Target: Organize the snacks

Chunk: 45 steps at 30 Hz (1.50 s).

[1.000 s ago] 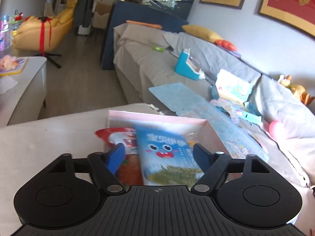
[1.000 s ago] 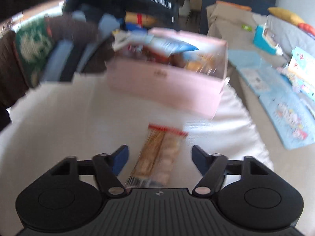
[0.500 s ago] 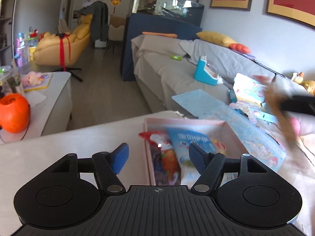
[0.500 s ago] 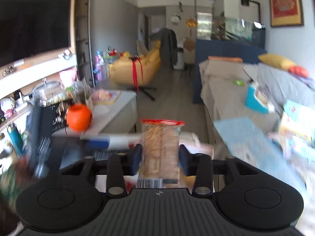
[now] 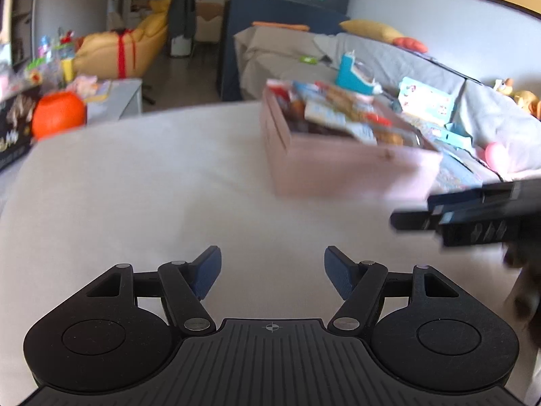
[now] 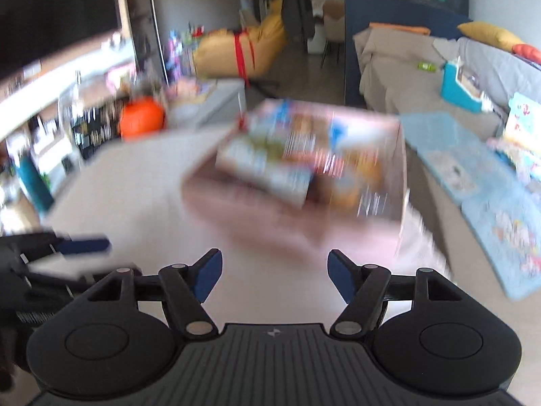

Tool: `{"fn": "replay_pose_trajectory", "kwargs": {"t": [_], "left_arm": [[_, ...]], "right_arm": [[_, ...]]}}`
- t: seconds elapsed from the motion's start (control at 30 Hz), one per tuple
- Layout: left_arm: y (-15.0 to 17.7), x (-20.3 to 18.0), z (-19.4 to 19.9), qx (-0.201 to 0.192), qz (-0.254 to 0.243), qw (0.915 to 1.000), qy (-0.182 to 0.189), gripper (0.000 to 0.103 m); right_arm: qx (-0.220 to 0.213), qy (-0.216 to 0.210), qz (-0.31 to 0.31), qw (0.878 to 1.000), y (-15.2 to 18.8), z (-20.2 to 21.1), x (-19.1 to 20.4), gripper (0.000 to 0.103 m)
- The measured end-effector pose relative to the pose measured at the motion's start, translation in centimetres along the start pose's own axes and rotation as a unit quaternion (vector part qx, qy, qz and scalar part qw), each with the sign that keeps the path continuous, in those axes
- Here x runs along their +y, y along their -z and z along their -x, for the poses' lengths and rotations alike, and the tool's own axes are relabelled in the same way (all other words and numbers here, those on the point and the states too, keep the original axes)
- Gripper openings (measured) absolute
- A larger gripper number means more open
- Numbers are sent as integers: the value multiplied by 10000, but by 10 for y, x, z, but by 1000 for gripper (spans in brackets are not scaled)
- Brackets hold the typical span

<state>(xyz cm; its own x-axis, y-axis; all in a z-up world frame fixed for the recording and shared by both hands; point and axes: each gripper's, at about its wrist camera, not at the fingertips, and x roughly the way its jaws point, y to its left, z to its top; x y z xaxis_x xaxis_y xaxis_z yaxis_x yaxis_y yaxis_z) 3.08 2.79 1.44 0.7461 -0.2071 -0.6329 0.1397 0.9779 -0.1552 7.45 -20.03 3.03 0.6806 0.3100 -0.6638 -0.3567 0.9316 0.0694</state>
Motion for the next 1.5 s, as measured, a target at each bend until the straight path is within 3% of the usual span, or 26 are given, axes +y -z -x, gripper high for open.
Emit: {"fn": "replay_pose_trajectory", "kwargs": {"t": [0.07,0.13,0.23,0.3,0.4,0.47,0.7,1.5], "left_arm": [[8,-2,-5,145,86,9998,82,75],[15,-9,-7,38,-34,9999,-95,77],[16,-18,-12,9,-30,9997,-224,86],[19,-25,-16,-66,-125,9992,-386,89],[22,-41,-21,-100,-386,9964,-752,90],[23,-41,-21,-155,-284,9962,-810,90],[21,-45,-23,-175,-204,9947,-993,91],[21,-45,-21,-177,-184,9951,-958,90]], "right_arm": [[157,133,44,9998,20,-8,9,70],[295,255,-18,9992,39,-11,11,72],[18,679,75,9977,57,-8,15,92],[-19,945,18,9955,61,-6,12,96],[81,1010,-374,9941,62,-7,-3,103],[79,936,-564,9940,63,-8,-10,103],[-306,825,-338,9956,72,-10,-12,103],[-305,849,-346,9953,71,-11,-10,103]]}}
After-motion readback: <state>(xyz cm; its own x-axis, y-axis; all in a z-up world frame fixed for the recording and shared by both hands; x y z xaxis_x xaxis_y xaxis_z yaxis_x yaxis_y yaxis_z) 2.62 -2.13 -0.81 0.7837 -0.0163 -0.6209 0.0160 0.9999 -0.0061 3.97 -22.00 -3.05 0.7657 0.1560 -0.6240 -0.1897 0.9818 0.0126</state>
